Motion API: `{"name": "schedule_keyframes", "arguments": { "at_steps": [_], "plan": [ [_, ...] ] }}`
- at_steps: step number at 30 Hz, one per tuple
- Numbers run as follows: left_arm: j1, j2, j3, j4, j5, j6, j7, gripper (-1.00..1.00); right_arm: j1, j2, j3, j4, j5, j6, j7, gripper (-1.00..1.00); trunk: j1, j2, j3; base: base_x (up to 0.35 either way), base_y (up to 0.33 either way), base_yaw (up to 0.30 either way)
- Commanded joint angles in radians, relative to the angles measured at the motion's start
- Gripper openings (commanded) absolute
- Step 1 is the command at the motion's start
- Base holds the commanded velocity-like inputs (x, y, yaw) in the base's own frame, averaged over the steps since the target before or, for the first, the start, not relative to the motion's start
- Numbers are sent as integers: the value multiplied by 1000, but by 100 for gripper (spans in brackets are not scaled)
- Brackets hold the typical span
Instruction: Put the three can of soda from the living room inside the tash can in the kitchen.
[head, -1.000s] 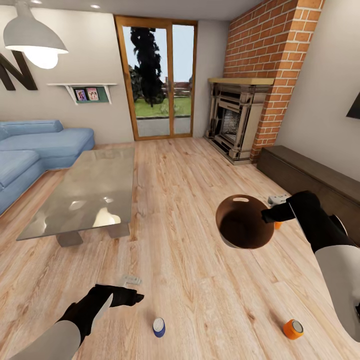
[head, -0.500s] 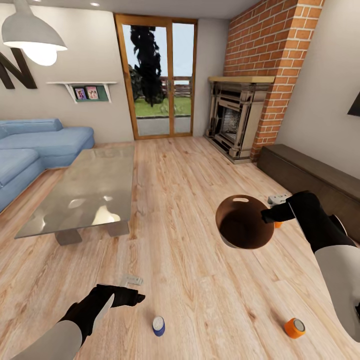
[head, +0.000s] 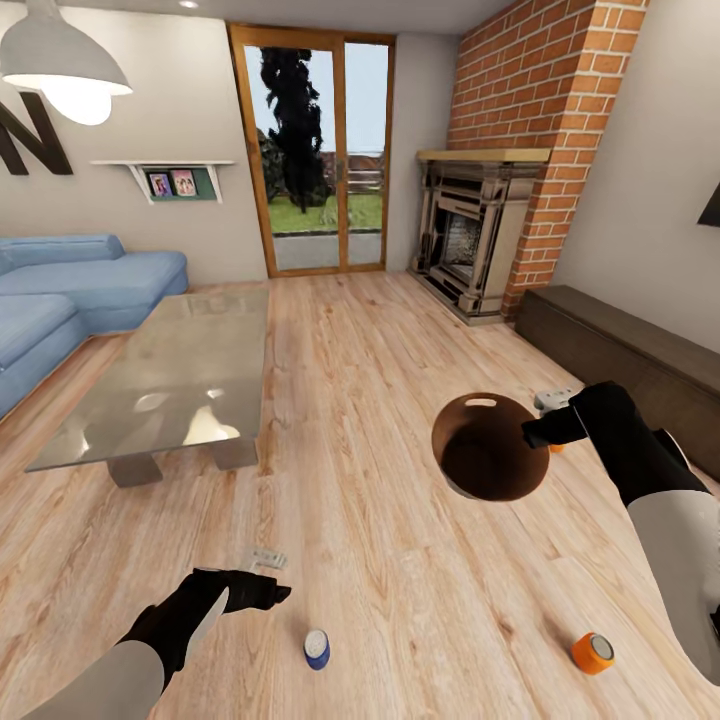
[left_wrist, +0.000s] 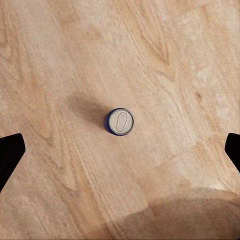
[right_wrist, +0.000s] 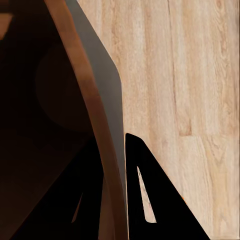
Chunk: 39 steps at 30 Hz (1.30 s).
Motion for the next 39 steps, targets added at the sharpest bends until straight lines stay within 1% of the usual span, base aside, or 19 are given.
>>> {"name": "schedule_keyframes", "arguments": {
  "at_steps": [1,12,19,32,34,36,39],
  "plan": [
    [0,0,0,0,0,0,0,100,-1,0,1,0,-10,3,5,-100,4,-7,-3,0,0,0],
    [0,-1,0,2,-1,0,0,100,-1,0,4,-1,-2,3,5,-100,46,-84,-38,0,0,0],
    [0,-2,-2,66,1,-3,0,100,0,0,4,-1,-1,3,5,-100,73,-133,-59,0,0,0],
    [0,-5,-3,78,1,-4,0,100,1,0,4,-1,0,3,5,-100,123,-224,-100,0,0,0],
    [0,-9,-3,78,1,-4,0,100,0,0,4,-1,0,3,5,-100,130,-238,-106,0,0,0],
    [-3,-18,-3,78,1,3,-1,100,0,0,4,-1,0,3,5,-100,138,-252,-113,0,0,0],
    [-7,-22,-3,74,1,16,-4,100,0,0,4,-1,0,3,5,-100,150,-273,-122,0,0,0]
  ]
}}
